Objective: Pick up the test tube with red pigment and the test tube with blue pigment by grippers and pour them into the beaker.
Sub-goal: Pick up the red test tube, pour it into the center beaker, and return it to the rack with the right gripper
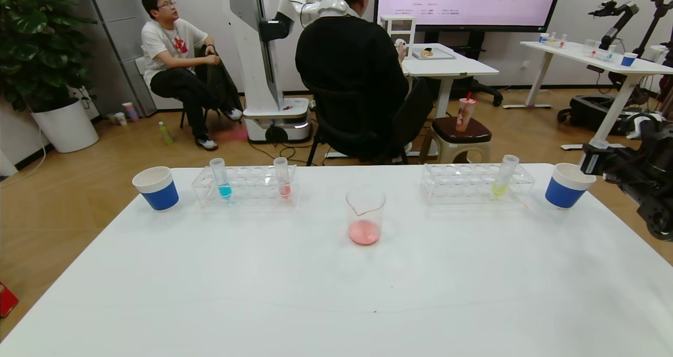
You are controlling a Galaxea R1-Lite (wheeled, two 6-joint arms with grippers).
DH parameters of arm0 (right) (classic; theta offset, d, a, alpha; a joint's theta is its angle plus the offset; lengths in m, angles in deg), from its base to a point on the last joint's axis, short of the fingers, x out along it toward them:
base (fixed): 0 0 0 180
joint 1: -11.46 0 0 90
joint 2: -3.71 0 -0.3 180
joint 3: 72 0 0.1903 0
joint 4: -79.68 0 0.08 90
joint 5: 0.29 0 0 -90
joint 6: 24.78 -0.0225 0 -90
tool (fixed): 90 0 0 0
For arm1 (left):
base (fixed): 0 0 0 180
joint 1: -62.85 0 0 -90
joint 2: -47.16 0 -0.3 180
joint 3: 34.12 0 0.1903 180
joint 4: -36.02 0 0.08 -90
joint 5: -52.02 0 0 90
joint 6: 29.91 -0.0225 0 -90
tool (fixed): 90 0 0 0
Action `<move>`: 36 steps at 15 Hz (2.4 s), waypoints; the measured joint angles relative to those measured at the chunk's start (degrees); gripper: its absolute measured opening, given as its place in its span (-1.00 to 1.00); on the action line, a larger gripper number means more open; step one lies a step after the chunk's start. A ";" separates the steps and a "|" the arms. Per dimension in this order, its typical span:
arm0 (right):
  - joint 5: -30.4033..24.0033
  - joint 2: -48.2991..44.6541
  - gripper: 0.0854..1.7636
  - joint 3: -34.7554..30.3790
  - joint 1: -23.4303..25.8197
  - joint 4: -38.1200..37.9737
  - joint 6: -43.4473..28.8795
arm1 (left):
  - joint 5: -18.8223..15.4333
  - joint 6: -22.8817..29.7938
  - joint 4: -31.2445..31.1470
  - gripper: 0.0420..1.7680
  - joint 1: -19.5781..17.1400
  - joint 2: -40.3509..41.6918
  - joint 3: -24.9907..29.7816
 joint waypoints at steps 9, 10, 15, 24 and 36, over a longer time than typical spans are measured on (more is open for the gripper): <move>0.05 0.88 -0.49 -4.55 -2.60 2.18 -1.07 | 0.02 -0.02 0.02 0.98 0.00 0.00 0.00; 0.00 0.96 -0.49 -4.55 -2.46 2.18 -1.06 | 0.02 0.02 0.02 0.98 0.00 0.00 0.00; 0.07 1.56 -0.49 -4.79 -2.07 2.21 -1.12 | 0.02 0.00 0.02 0.98 0.00 0.00 0.00; 0.02 2.12 0.97 -4.35 -2.57 3.58 -1.01 | 0.02 0.00 0.00 0.98 0.00 0.00 0.00; 6.55 -15.19 0.97 -6.36 -22.26 -5.06 -1.18 | 0.02 0.00 0.02 0.98 0.00 0.00 0.00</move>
